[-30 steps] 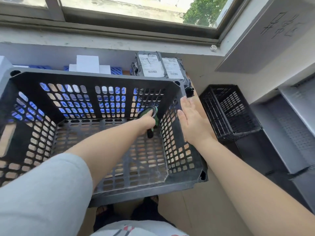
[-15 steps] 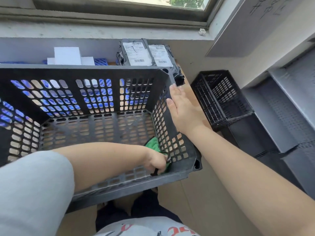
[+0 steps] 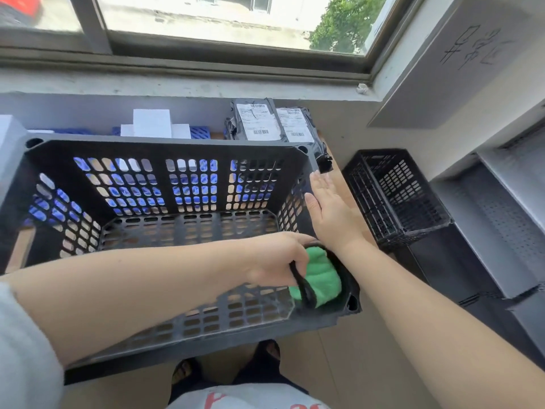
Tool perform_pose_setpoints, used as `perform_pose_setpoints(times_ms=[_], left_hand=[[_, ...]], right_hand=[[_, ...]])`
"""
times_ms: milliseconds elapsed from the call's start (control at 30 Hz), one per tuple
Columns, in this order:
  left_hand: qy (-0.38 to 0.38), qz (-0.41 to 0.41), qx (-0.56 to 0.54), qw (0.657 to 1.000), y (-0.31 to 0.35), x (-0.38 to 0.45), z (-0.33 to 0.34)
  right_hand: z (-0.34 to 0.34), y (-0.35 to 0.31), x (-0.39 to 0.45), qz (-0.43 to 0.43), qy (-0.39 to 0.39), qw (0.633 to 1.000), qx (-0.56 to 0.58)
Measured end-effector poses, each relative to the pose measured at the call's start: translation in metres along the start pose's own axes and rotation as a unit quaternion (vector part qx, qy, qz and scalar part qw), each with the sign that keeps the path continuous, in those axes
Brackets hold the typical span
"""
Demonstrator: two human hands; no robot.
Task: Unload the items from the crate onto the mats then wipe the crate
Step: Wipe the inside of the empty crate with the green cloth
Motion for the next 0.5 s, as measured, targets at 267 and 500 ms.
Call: perform_pose_setpoints(times_ms=[267, 500], left_hand=[[0.118, -0.034, 0.230, 0.965, -0.002, 0.037, 0.016], [0.090, -0.093, 0.292, 0.948, -0.027, 0.020, 0.023]], right_hand=[[-0.001, 0.000, -0.001, 0.001, 0.007, 1.000, 0.021], [-0.002, 0.002, 0.001, -0.005, 0.006, 1.000, 0.017]])
Point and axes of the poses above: each hand's wrist, its own x-axis towards the middle knuckle, its own z-axis out of the palm, y = z × x, the point moved 2 cm from there along x, towards the middle knuckle, and after that the axes turned 8 degrees about -y, right-handed, at the moved point
